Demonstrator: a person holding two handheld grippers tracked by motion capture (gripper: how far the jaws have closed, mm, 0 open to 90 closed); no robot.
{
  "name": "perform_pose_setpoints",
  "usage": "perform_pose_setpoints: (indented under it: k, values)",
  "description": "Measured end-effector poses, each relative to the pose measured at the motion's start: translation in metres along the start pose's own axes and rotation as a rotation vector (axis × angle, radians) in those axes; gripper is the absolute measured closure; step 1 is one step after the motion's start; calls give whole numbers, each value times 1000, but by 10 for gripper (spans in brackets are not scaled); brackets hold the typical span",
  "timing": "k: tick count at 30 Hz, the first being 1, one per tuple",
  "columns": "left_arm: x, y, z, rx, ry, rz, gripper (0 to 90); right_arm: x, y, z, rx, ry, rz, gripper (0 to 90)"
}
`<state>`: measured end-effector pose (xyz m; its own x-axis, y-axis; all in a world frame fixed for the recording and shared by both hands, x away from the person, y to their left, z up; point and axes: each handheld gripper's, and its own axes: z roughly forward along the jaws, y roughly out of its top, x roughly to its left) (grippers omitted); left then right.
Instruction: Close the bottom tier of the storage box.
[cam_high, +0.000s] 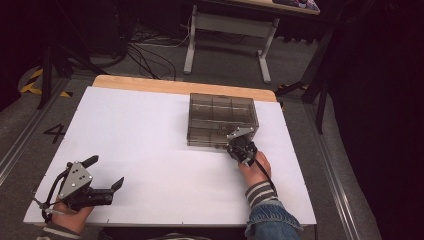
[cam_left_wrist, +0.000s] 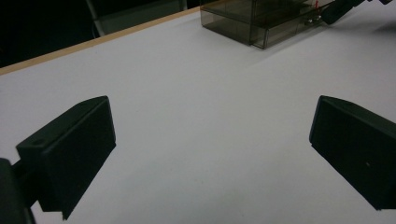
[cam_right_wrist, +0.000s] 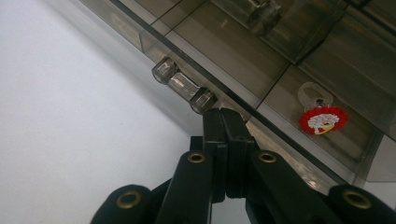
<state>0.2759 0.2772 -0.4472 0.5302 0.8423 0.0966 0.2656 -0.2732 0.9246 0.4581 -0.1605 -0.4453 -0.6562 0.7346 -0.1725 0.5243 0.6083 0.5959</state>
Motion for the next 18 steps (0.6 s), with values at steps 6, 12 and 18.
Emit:
perform_pose_setpoints:
  k: [6, 12, 18]
  values:
    - [0, -2, -3, 9, -4, -1, 8, -2, 1, 4, -10, -8, 4, 897]
    - [0, -3, -4, 10, -1, -2, 7, -4, 2, 7, -24, -17, 12, 897]
    - [-1, -4, -5, 28, -12, 3, 4, -5, 3, 9, -32, -25, 20, 897]
